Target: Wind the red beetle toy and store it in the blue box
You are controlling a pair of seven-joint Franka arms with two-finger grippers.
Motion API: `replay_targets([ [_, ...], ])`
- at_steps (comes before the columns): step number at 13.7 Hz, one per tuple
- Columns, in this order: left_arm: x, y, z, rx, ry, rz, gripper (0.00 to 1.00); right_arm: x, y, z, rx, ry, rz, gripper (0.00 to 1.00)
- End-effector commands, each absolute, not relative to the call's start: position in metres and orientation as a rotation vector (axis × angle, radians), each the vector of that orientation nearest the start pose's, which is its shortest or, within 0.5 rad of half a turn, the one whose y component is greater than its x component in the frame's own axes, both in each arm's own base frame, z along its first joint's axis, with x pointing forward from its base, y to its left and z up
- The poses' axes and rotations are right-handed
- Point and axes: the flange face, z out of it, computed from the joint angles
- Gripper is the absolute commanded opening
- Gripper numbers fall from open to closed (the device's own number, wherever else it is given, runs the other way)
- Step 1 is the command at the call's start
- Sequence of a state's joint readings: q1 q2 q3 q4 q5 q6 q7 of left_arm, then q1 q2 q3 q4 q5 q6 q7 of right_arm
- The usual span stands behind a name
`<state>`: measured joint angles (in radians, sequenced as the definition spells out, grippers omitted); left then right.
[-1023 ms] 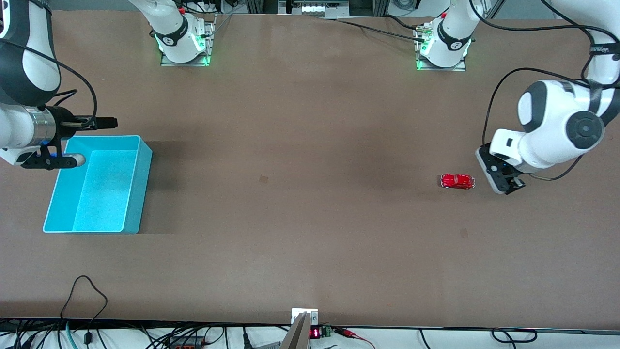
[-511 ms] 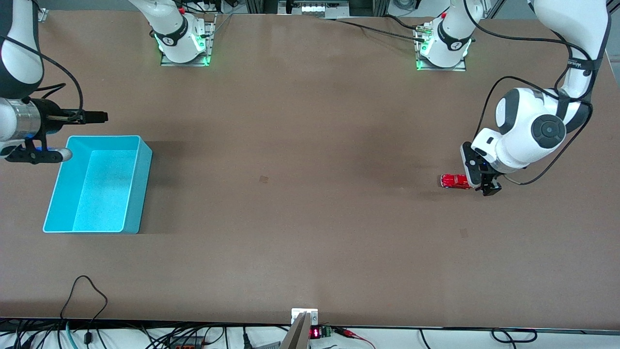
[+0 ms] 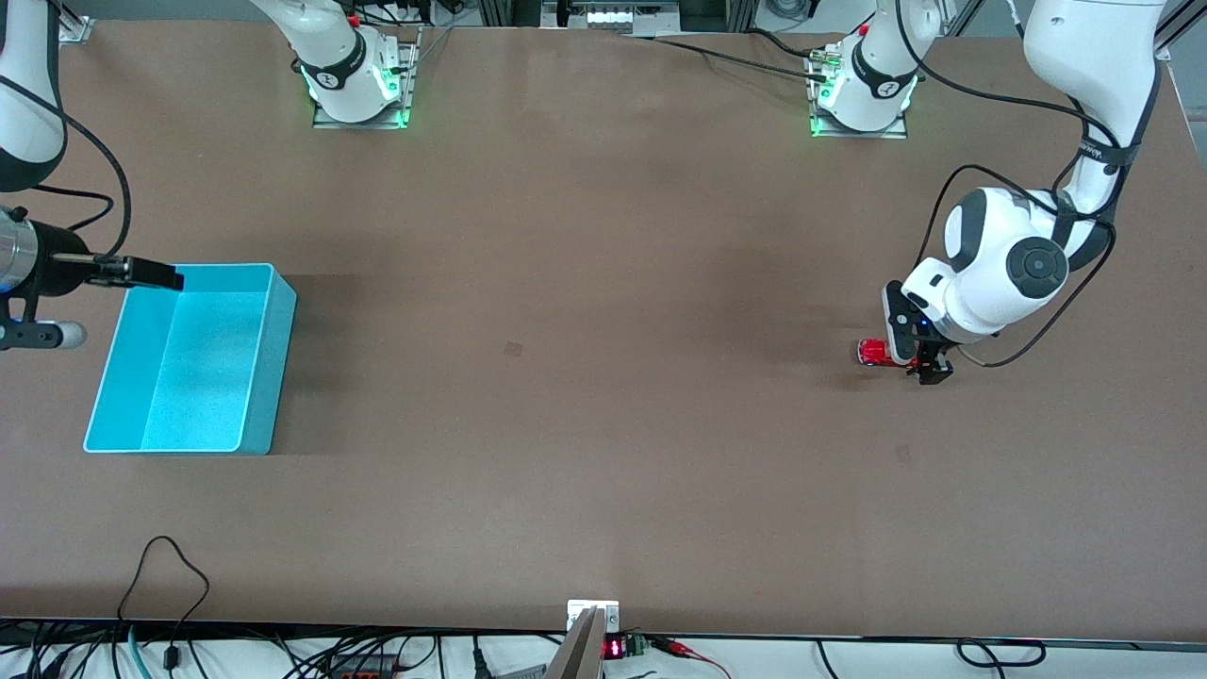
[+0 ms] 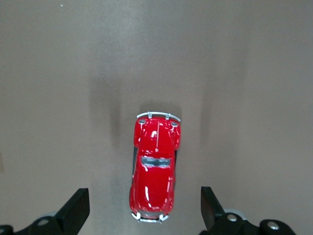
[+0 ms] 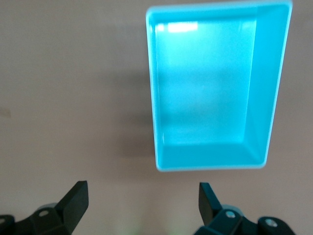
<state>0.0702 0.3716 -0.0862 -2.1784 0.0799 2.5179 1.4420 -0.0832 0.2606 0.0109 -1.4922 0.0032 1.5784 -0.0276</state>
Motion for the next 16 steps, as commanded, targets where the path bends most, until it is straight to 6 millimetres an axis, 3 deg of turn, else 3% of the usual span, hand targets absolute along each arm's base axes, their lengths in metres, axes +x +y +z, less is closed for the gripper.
replay_targets([
  [1, 0.554, -0.008, 0.202, -2.236, 2.219, 0.059, 1.00, 0.631, -0.032, 0.509, -3.120, 0.002, 0.164, 1.00],
  [3, 0.547, -0.007, 0.197, -2.244, 2.225, 0.077, 1.00, 0.640, 0.002, 0.517, -3.140, -0.077, 0.044, 1.00],
  [7, 0.542, -0.004, 0.194, -2.254, 2.226, 0.090, 0.97, 0.646, 0.022, 0.505, -3.134, -0.161, 0.029, 1.00],
  [10, 0.543, -0.004, 0.195, -2.253, 2.222, 0.081, 0.80, 0.645, 0.041, 0.503, -3.136, -0.204, 0.041, 1.00],
  [11, 0.543, -0.004, 0.195, -2.255, 2.221, 0.081, 0.65, 0.646, 0.041, 0.496, -3.137, -0.204, 0.058, 1.00],
  [12, 0.544, -0.004, 0.195, -2.254, 2.218, 0.075, 0.64, 0.646, 0.041, 0.495, -3.136, -0.214, 0.063, 1.00],
  [14, 0.546, 0.000, 0.197, -2.251, 2.200, 0.048, 0.49, 0.644, 0.051, 0.491, -3.159, -0.270, 0.092, 1.00],
  [16, 0.547, 0.000, 0.198, -2.248, 2.198, 0.040, 0.39, 0.645, 0.047, 0.493, -3.168, -0.272, 0.085, 1.00],
])
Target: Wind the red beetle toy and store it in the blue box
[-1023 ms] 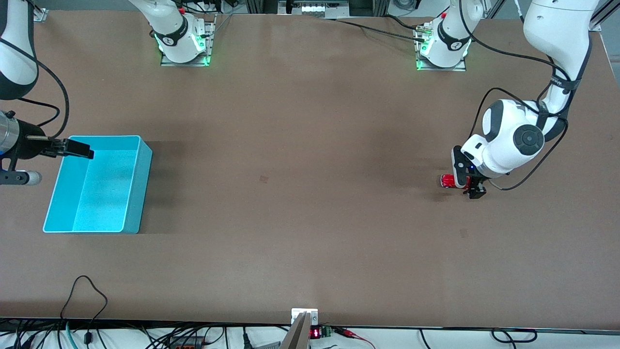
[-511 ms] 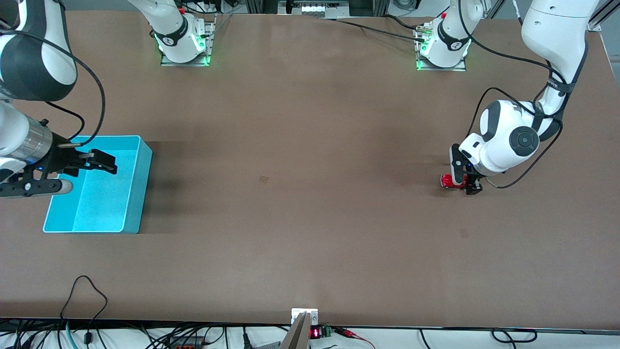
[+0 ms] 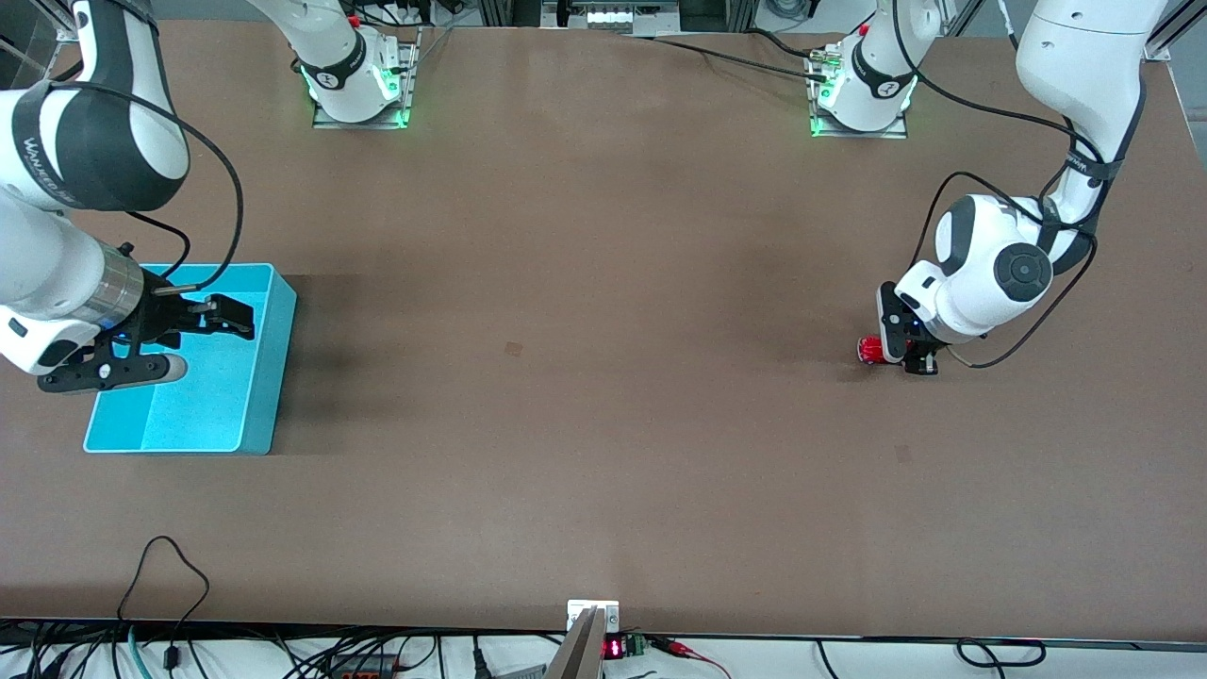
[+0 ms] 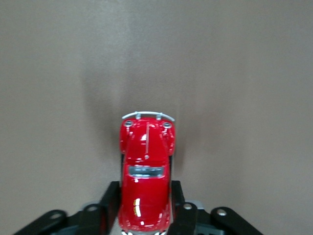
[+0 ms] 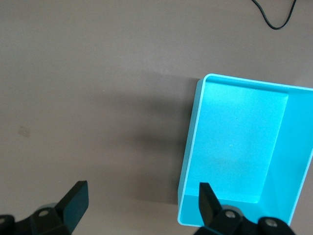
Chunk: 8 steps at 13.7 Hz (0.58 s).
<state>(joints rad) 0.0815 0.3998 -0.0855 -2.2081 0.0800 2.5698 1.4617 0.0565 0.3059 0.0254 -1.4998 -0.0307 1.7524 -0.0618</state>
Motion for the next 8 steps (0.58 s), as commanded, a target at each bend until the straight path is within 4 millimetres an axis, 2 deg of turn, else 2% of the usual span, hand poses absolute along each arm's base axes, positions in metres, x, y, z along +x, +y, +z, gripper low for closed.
replay_targets([
  [1, 0.547, 0.000, 0.197, -2.251, 2.197, 0.041, 0.35, 0.646, 0.045, 0.492, -3.171, -0.273, 0.081, 1.00],
  [3, 0.547, 0.000, 0.195, -2.257, 2.197, 0.045, 0.29, 0.647, 0.051, 0.489, -3.177, -0.286, 0.092, 1.00],
  [5, 0.548, 0.000, 0.197, -2.260, 2.190, 0.042, 0.29, 0.647, 0.055, 0.482, -3.201, -0.302, 0.114, 1.00],
  [8, 0.550, 0.000, 0.198, -2.255, 2.191, 0.039, 0.29, 0.652, 0.043, 0.461, -3.188, -0.213, 0.165, 1.00],
])
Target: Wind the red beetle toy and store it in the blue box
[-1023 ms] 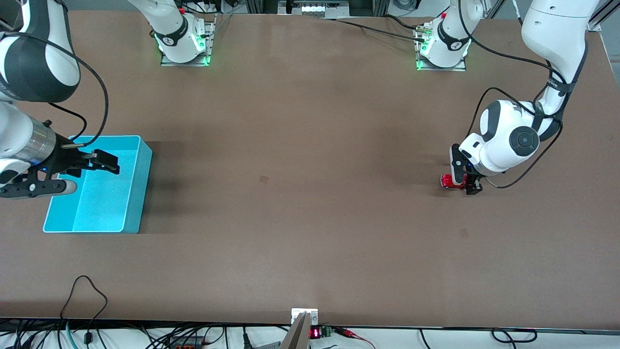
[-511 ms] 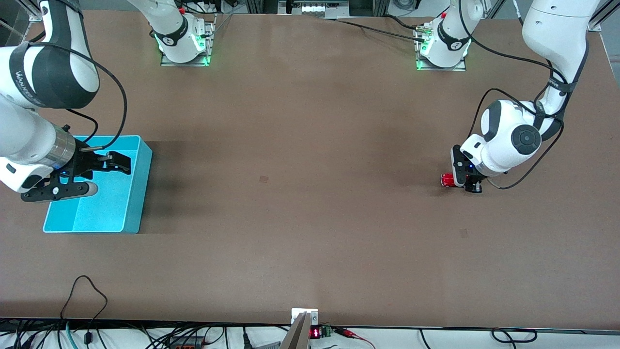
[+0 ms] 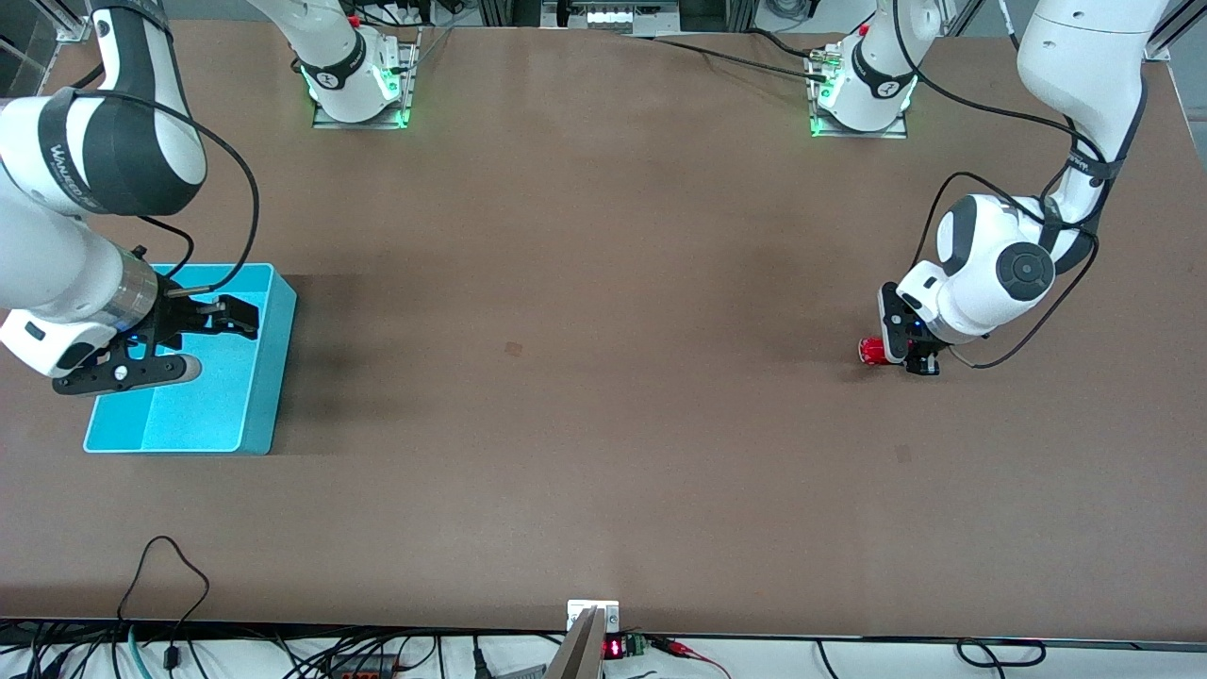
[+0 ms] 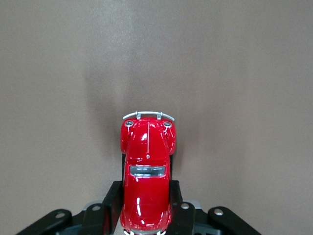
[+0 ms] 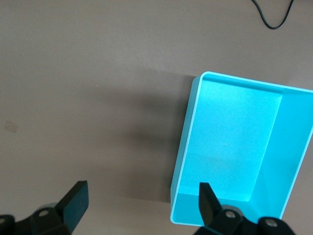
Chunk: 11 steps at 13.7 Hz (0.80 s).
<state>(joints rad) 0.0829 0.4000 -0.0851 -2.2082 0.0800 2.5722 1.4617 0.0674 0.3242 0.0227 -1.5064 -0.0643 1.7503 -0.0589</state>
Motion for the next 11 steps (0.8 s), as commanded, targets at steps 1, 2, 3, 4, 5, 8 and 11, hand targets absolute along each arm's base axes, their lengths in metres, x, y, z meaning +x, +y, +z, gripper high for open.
replay_targets([
  [1, 0.551, 0.000, 0.200, -2.252, 2.191, 0.036, 0.29, 0.653, 0.039, 0.463, -3.191, -0.203, 0.158, 1.00],
  [2, 0.553, 0.000, 0.200, -2.254, 2.187, 0.032, 0.29, 0.653, 0.040, 0.465, -3.192, -0.206, 0.156, 1.00],
  [3, 0.554, 0.000, 0.199, -2.252, 2.190, 0.034, 0.29, 0.653, 0.037, 0.466, -3.191, -0.198, 0.153, 1.00],
  [4, 0.553, 0.004, 0.196, -2.264, 2.185, 0.043, 0.29, 0.652, 0.036, 0.464, -3.189, -0.180, 0.158, 1.00],
  [5, 0.552, 0.019, 0.193, -2.292, 2.163, 0.049, 0.29, 0.652, 0.040, 0.465, -3.191, -0.190, 0.153, 1.00],
  [8, 0.549, 0.051, 0.184, -2.318, 2.153, 0.061, 0.29, 0.655, 0.034, 0.465, -3.195, -0.178, 0.121, 1.00],
  [11, 0.547, 0.089, 0.187, -2.303, 2.165, 0.052, 0.29, 0.657, 0.021, 0.462, -3.191, -0.143, 0.115, 1.00],
])
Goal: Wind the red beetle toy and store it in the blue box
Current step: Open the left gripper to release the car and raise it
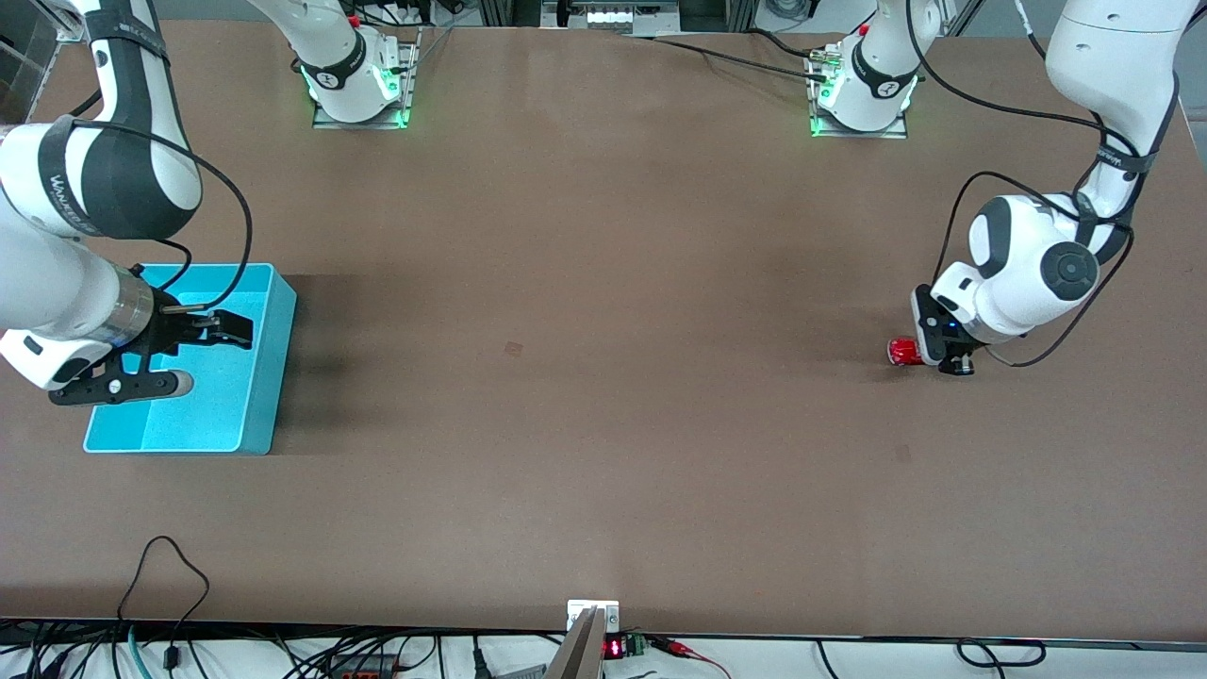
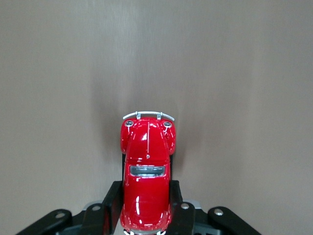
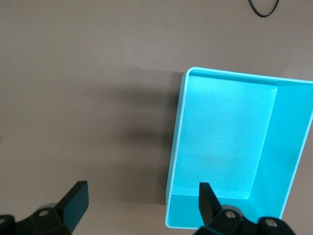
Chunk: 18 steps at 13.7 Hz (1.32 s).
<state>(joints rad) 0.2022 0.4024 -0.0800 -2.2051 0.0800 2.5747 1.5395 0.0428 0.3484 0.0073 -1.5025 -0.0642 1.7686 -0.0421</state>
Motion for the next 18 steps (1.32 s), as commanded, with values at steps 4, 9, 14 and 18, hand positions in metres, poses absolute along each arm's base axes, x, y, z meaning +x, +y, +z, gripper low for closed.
replay_targets([
  [4, 0.540, 0.155, 0.186, -2.220, 2.248, 0.040, 0.30, 0.657, 0.013, 0.460, -3.189, -0.119, 0.122, 1.00],
  [9, 0.535, 0.192, 0.177, -2.184, 2.296, 0.035, 0.61, 0.657, 0.014, 0.459, -3.172, -0.112, 0.124, 1.00],
  [14, 0.576, 0.157, 0.283, -2.119, 2.354, 0.022, 1.00, 0.663, 0.017, 0.452, -3.177, -0.124, 0.056, 1.00],
  [18, 0.596, 0.144, 0.341, -2.192, 2.345, 0.031, 1.00, 0.664, 0.017, 0.449, -3.175, -0.126, 0.041, 1.00],
])
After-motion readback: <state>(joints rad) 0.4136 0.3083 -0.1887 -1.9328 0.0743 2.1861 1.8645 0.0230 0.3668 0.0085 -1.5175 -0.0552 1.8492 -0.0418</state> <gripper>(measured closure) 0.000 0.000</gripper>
